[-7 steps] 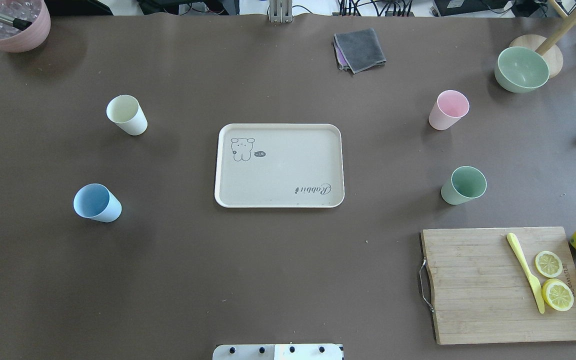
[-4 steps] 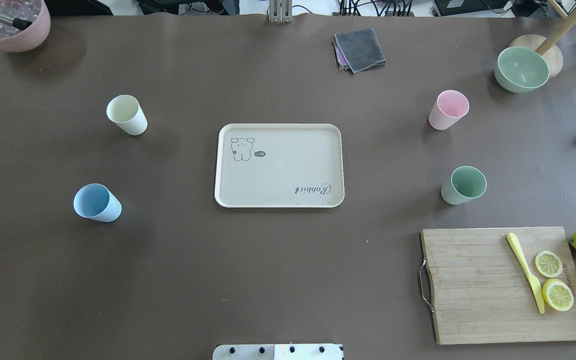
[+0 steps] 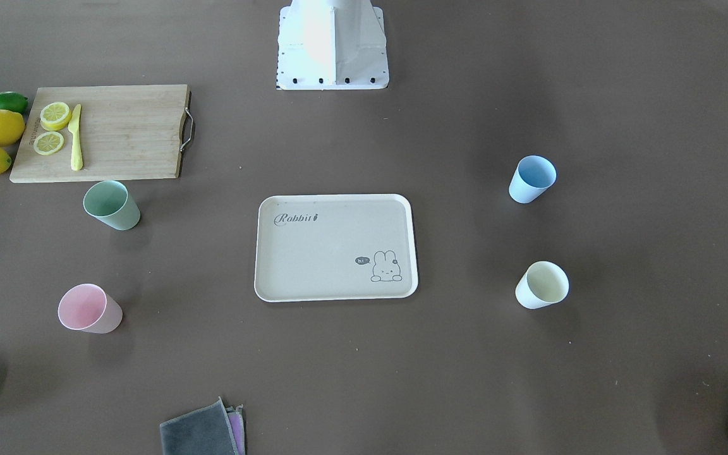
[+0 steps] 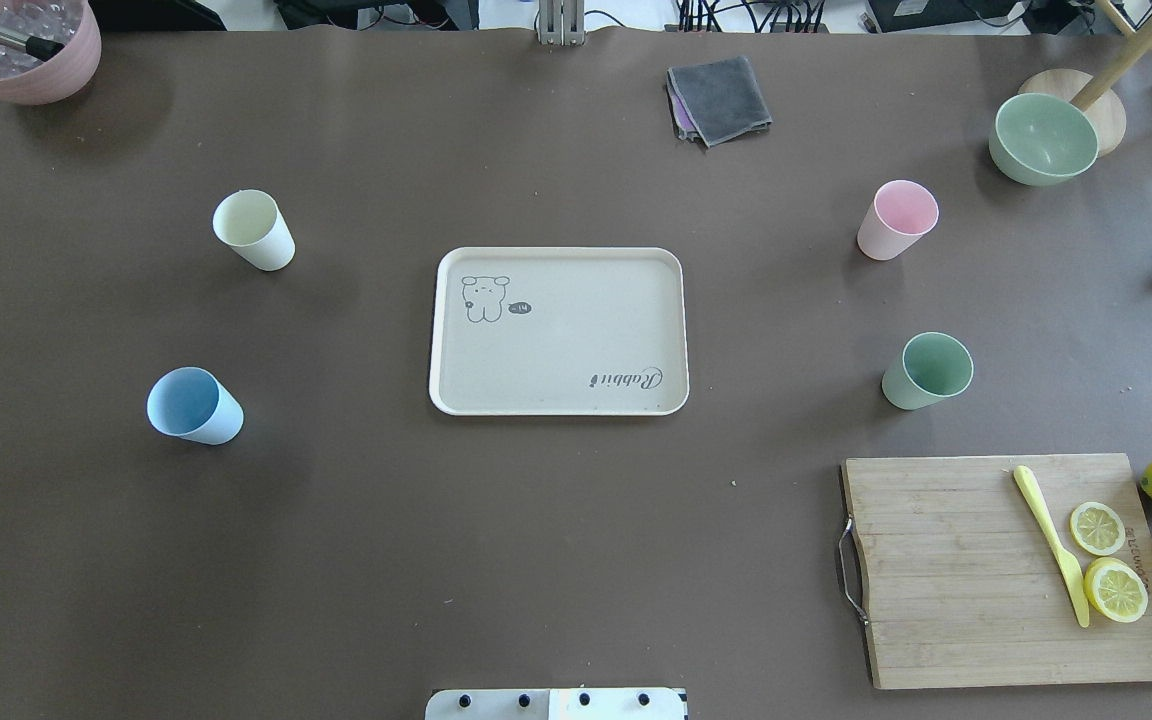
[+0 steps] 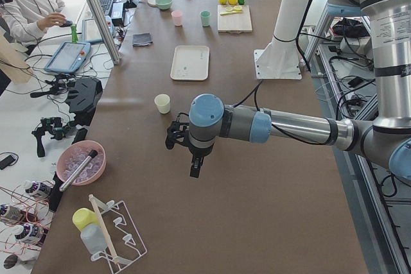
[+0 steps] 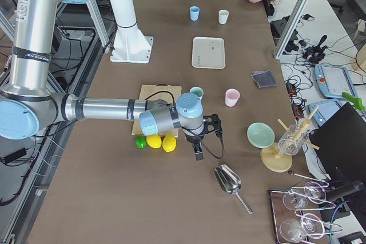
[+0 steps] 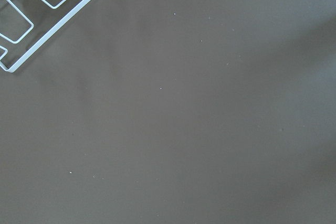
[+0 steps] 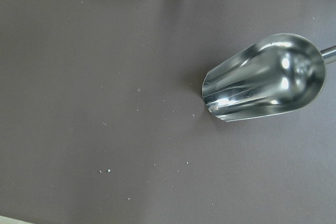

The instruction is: Place all cups on tray

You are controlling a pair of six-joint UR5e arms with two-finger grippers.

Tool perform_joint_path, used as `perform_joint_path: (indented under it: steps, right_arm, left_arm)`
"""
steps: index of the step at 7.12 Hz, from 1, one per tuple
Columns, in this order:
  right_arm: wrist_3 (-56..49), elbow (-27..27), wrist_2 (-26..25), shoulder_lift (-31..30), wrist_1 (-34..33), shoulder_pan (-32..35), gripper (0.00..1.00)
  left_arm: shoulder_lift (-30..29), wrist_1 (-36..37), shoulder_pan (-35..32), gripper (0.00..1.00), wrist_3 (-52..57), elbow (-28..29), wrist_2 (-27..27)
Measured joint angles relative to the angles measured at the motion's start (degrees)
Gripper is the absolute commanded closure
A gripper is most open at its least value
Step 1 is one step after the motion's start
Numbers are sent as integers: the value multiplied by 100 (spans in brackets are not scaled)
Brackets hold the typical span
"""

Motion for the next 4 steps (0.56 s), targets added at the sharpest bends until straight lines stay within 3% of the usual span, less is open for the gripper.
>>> perform_joint_path:
  steps: [4]
  right_arm:
    - [46, -33, 81, -2, 137, -13, 0]
  left_arm:
    - [50, -76, -9, 2, -19, -123, -337]
